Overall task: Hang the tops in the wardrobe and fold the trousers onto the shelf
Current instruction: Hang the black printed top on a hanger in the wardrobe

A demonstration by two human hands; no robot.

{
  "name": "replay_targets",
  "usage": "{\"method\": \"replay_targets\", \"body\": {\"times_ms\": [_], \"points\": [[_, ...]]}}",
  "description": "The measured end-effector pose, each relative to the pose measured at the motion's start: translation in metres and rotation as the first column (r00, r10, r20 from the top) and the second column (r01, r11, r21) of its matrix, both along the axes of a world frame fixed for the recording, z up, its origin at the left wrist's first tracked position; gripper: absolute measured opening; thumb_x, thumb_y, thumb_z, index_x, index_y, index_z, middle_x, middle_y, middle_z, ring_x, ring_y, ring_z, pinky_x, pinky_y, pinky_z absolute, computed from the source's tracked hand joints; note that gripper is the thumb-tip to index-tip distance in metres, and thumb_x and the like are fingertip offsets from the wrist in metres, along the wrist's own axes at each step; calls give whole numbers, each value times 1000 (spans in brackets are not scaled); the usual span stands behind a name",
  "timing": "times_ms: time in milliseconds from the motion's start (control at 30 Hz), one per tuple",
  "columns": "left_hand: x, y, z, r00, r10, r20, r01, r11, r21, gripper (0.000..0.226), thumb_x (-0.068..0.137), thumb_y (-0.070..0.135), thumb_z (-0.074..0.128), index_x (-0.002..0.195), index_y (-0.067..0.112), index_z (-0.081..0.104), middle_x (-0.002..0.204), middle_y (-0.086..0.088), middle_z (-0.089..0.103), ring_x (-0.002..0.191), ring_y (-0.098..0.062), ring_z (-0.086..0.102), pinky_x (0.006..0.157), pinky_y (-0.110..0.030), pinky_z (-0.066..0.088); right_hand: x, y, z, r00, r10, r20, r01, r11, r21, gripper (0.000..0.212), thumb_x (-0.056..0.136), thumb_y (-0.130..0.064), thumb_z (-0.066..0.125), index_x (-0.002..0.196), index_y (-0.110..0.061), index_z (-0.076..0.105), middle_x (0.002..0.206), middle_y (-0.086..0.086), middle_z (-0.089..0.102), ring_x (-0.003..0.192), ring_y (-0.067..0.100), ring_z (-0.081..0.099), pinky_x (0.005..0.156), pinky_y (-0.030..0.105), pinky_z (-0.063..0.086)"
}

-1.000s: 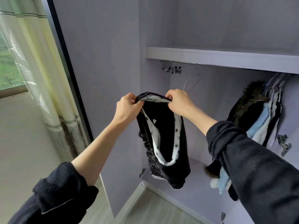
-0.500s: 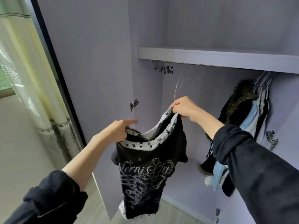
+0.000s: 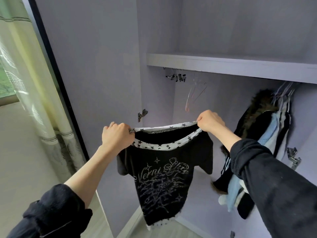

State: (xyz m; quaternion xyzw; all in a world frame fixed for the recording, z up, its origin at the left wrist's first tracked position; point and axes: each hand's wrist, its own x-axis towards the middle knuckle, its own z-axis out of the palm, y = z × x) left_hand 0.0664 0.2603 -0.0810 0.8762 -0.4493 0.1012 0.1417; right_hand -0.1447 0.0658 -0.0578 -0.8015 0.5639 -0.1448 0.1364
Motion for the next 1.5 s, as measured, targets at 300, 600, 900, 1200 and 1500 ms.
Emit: {"method": "replay_targets", "body": {"times_ms": [300,600,900,1200,1500], "points": [[-7,-45,-5,920,-125,-371,52,978,-201,21,88,13,41,102,17,57,92,-8,59,92,-34,52,80,-36,44,-9,-38,-22,990,140,-26,-114,887,447,9,87,-1,60,95,-2,60,77,12,59,62,21,58,52,24,46],[12,-109,3,689,-119,-715,310,940,142,13,85,13,61,73,9,59,74,-3,51,73,-18,47,65,-25,36,2,-110,-49,846,-185,499,-208,749,630,20,85,9,46,94,-5,57,70,8,50,60,15,48,56,23,47],[51,-219,-10,503,-214,-838,221,968,-116,20,71,26,65,76,7,64,81,-6,56,81,-21,52,69,-28,37,73,-221,-57,828,-211,519,-141,818,558,10,93,-21,56,96,-13,59,97,4,65,83,19,58,75,31,46],[85,-288,-12,589,-232,-774,265,960,-86,28,69,28,63,75,0,60,72,-5,50,71,-16,47,69,-29,33,137,-307,-54,461,-509,727,-176,750,637,20,98,-5,33,83,-12,45,78,5,48,67,19,49,78,36,42],[105,-305,-24,692,-199,-694,189,978,-92,19,82,10,63,64,11,58,63,-2,48,66,-16,44,62,-27,31,140,-327,-51,400,-528,749,-46,805,592,33,91,7,32,76,-10,56,65,5,46,46,13,40,35,16,35]]}}
